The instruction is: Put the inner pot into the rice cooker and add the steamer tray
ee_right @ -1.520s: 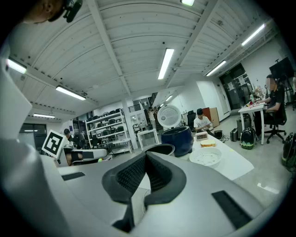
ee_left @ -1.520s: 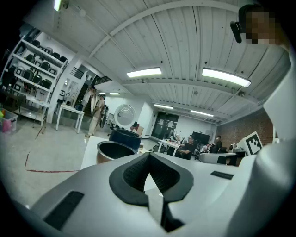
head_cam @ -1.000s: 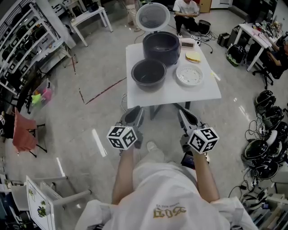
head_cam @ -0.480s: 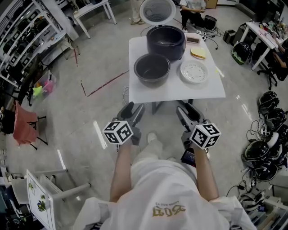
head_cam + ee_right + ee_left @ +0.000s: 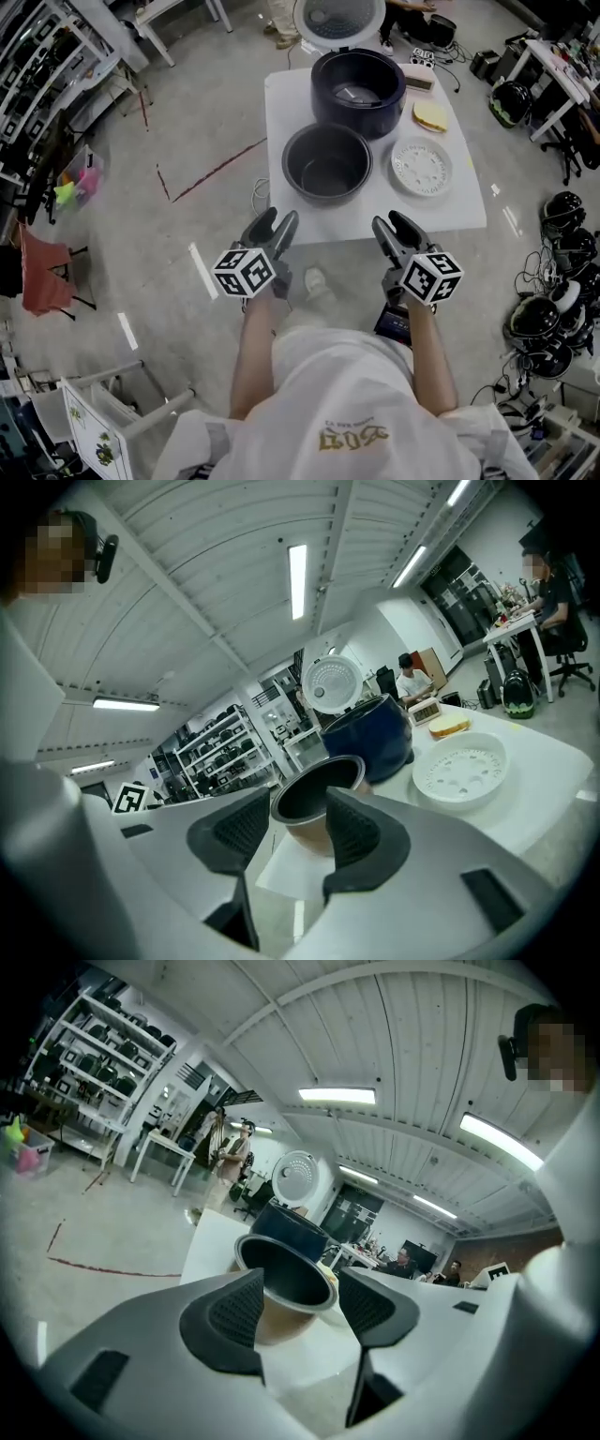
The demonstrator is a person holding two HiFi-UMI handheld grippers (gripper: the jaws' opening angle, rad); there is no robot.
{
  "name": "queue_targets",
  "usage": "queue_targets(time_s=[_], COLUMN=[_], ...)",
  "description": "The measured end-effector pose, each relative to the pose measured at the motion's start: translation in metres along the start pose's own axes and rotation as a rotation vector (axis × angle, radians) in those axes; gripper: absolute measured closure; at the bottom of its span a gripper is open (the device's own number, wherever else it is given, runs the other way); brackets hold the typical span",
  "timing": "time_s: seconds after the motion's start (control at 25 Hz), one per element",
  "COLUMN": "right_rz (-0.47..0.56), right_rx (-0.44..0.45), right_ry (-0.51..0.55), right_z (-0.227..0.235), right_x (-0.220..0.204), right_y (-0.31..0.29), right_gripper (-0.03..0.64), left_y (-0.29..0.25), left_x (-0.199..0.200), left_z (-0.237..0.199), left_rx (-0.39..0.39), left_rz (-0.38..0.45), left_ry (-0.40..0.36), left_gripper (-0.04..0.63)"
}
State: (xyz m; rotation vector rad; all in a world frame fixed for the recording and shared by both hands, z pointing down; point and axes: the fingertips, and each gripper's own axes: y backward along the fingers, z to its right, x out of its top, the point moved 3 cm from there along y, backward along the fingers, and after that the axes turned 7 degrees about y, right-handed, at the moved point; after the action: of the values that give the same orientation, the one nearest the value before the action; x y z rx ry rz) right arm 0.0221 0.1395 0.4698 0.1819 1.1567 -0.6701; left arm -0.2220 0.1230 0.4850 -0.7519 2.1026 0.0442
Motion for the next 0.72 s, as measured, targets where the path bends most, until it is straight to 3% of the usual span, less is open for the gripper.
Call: queue_targets(time_s=[0.28,0.72], right_rz=[-0.021,-0.114], right_rx=[-0.087,-0.219], right_ry=[-0.039,-0.085], right_z=[0.036,0.089], right_x=[0.017,0.007], right_y=[-0.083,-0.146], right_gripper=[0.422,0.420], left_y=[-0.072,-0.131], left_x=[0.046,0.045], left_z=[-0.058,-0.111], left_rx=[-0.016,-0.088], left_rz=[-0.089,-0.238], left_ry=[-0.014,0.054], left_gripper=[0.328,0.324])
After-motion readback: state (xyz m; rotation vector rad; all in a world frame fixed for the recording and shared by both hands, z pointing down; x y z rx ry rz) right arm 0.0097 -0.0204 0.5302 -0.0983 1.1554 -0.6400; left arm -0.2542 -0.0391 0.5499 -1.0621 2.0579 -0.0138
